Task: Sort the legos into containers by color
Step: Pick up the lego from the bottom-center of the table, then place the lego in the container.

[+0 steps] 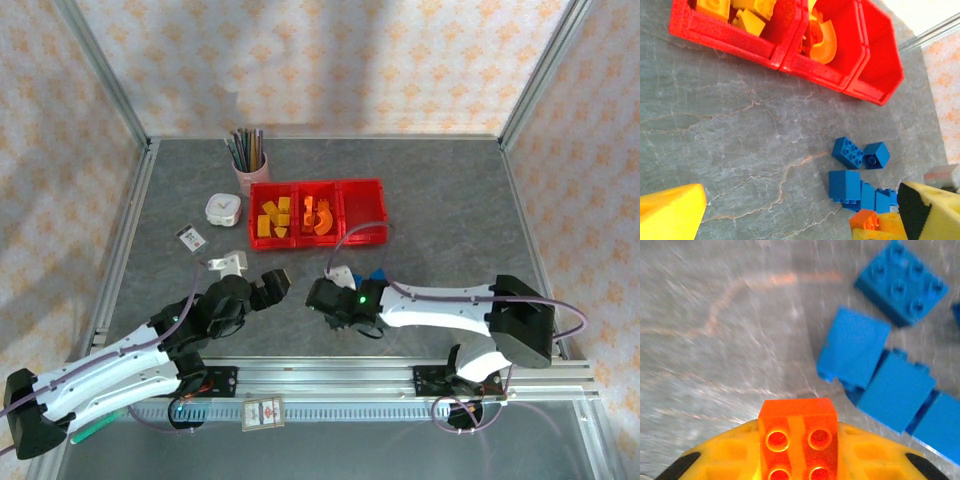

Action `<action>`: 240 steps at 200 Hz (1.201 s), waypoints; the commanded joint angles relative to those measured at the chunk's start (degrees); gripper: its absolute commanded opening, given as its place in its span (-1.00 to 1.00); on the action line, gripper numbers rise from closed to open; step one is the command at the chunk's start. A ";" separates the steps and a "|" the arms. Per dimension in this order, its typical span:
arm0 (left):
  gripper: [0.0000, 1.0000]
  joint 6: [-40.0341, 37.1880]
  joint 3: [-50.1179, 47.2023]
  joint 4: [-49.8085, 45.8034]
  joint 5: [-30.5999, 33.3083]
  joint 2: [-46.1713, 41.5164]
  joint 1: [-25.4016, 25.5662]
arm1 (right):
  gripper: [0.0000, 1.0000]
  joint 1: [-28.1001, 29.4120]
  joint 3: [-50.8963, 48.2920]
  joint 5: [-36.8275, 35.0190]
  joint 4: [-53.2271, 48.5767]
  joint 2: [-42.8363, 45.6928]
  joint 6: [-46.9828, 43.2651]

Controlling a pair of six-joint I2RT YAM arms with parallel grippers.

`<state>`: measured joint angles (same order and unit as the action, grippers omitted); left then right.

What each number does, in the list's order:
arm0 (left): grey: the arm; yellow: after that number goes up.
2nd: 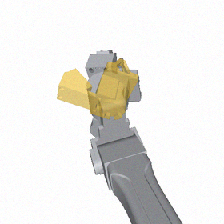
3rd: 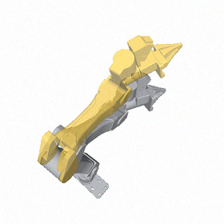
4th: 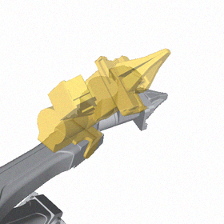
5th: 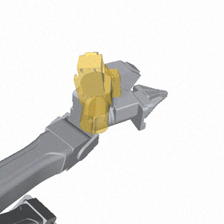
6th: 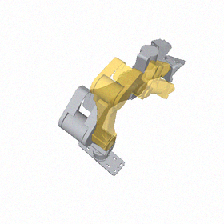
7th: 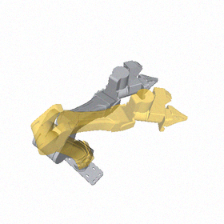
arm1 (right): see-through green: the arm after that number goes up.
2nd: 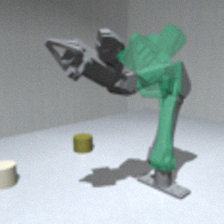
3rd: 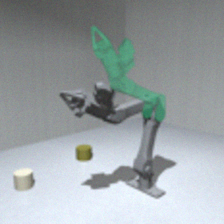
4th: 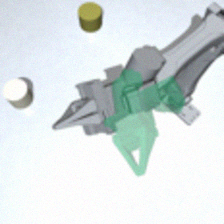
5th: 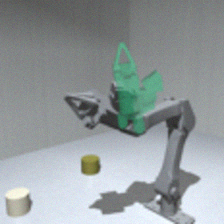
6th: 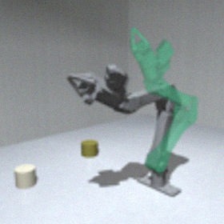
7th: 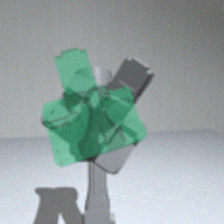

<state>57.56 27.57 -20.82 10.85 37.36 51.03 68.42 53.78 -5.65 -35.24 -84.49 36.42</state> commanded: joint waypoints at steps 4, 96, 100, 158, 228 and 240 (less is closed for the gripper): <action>0.98 -0.61 4.48 -5.03 5.73 -1.44 0.39 | -0.39 -4.49 4.92 -2.13 2.27 1.32 -4.04; 0.98 -5.13 11.27 -6.92 9.87 1.27 -1.69 | -0.37 -21.20 27.66 -6.38 10.11 -17.96 -15.20; 0.98 -5.32 11.33 -6.71 9.64 1.53 -1.91 | -0.37 -21.75 28.81 -6.69 10.06 -19.22 -15.38; 0.98 -7.36 10.97 -4.69 5.70 3.51 -5.86 | -0.23 -25.60 44.28 -7.99 8.63 -35.07 -18.49; 0.98 -8.46 10.84 -3.67 2.15 3.84 -7.17 | 0.24 -25.97 40.93 -6.00 10.40 -26.61 -17.98; 0.98 -8.93 11.08 -2.81 1.26 4.18 -7.19 | 0.27 -25.97 36.62 -6.08 11.41 -22.57 -17.51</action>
<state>50.61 37.58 -25.96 14.04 41.04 44.34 42.59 95.85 -10.92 -25.39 -117.47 18.15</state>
